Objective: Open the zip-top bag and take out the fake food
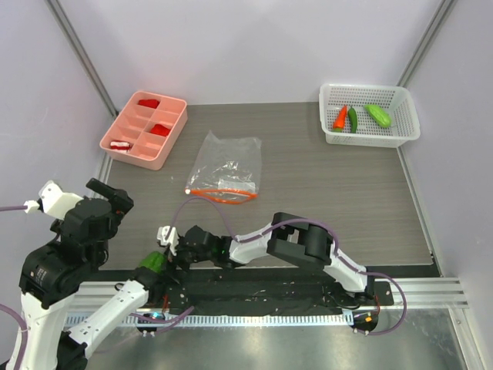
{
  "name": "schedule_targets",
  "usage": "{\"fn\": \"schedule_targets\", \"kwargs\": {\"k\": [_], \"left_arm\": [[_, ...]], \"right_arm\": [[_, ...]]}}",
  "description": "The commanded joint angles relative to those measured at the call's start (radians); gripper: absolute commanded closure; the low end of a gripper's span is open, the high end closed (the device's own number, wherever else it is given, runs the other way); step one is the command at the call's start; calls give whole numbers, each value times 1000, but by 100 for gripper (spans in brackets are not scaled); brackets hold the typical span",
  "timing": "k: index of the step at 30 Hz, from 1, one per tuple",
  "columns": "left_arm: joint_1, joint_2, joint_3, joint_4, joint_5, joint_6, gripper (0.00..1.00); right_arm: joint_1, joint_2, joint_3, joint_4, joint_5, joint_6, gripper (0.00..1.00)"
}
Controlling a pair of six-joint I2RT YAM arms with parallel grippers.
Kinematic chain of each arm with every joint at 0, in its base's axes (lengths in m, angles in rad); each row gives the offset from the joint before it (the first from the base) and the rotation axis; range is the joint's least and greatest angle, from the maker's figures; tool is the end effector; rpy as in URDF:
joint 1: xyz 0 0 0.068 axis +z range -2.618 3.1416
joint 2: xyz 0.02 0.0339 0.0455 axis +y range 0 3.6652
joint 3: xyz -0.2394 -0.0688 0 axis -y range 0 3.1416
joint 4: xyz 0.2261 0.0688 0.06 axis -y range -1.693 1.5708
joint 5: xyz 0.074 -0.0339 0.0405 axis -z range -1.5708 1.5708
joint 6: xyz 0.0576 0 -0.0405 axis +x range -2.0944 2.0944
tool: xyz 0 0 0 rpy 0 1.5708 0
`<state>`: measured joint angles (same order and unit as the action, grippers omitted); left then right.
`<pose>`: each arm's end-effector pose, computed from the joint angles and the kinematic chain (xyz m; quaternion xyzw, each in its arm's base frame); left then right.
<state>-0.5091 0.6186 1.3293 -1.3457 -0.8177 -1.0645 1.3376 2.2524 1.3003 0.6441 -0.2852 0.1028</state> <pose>0.0628 0.0131 0.3780 -0.3969 0.7384 -0.0425 0.5435 0.0938 0.4649 0.1108 -0.5310 0.6029 0.4716 0.3635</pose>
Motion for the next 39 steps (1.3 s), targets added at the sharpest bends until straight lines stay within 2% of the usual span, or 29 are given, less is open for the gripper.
{"fn": "schedule_targets", "kwargs": {"k": [1,9,12,13,15,17,18,20,21,23,27,34,39], "left_arm": [[3,-5,8,-70,-8,11,0],[3,6,2,-76,-17,-6,0],[3,18,-1,-76,-3,-8,0],[3,18,-5,-72,0,-6,0],[3,17,-10,-63,5,-6,0],[3,12,-13,-58,6,-2,0],[3,13,-15,-59,5,-2,0],[3,12,-19,-61,5,1,0],[3,10,-21,-59,5,0,0],[3,9,-25,-53,5,0,0],[3,12,-35,-43,0,11,0],[3,62,-73,-46,-15,7,0],[3,211,24,-177,6,32,0]], "right_arm": [[17,6,28,143,21,-32,0],[17,45,85,186,55,-12,0],[17,81,137,174,61,9,6],[17,90,148,170,67,9,12],[15,107,159,186,108,20,15],[14,111,156,203,142,26,22],[12,110,155,203,152,28,32],[5,107,149,215,155,34,38],[2,107,148,215,167,32,50],[-8,101,137,215,181,31,55],[-29,67,102,216,222,28,75],[-90,18,83,135,281,64,75],[-100,-80,62,-39,331,80,64]]}}
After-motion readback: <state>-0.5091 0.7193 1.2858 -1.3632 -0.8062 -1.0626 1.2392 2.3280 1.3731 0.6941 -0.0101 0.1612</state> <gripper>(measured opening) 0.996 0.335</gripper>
